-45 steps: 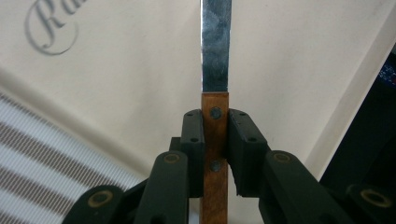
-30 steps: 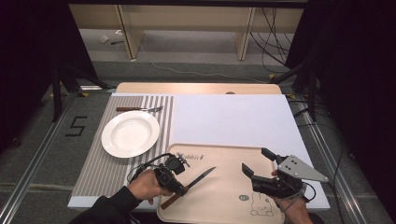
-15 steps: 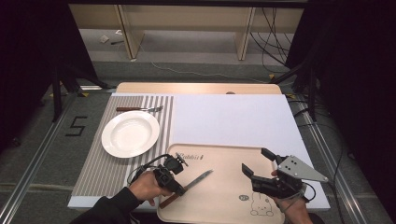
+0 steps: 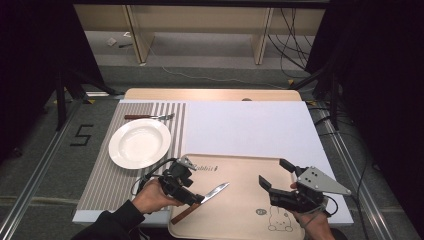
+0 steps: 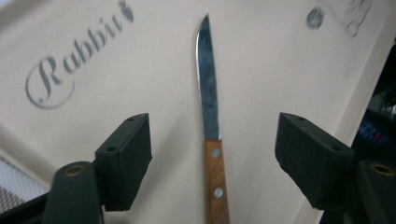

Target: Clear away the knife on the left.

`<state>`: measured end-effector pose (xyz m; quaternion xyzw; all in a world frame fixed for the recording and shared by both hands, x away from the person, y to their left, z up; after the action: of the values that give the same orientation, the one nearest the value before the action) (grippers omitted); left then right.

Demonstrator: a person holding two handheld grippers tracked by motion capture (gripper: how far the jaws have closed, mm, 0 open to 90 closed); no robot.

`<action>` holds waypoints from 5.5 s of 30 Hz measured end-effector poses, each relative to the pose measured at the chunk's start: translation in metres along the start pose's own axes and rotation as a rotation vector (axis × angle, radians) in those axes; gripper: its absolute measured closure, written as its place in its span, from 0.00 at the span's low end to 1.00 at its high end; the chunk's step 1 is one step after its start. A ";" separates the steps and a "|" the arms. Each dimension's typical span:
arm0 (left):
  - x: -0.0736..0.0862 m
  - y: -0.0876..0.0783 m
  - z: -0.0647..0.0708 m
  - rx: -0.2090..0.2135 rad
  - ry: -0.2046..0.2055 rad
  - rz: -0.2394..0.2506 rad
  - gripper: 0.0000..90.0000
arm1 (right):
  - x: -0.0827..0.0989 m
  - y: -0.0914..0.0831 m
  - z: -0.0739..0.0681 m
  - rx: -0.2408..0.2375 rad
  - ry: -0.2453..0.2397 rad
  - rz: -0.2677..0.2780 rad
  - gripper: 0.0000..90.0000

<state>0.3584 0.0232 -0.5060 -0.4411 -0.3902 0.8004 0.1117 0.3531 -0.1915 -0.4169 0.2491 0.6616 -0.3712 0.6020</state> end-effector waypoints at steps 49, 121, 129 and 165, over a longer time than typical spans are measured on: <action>0.018 0.054 0.013 -0.029 0.166 -0.139 1.00 | -0.002 0.002 -0.002 -0.018 0.011 0.004 0.21; 0.052 0.010 -0.024 -0.034 0.110 -0.326 1.00 | -0.002 0.003 -0.004 -0.025 -0.017 -0.003 0.21; 0.051 0.010 -0.028 -0.045 0.105 -0.308 0.99 | -0.003 0.002 -0.004 -0.026 -0.012 0.002 0.22; 0.011 0.001 -0.015 -0.026 0.120 0.015 0.27 | -0.001 0.003 -0.004 -0.029 -0.010 -0.003 0.22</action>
<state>0.3638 0.0358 -0.5179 -0.4924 -0.3901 0.7682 0.1232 0.3536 -0.1866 -0.4163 0.2375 0.6645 -0.3636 0.6082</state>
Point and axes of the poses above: each handheld gripper's, and its own axes: y roughly forward along the jaws, x roughly out of its underside, z roughly to its right, the point moved 10 cm from there along y, roughly forward along the jaws, and after that the axes turned 5 degrees about z, right-handed, at the moved point
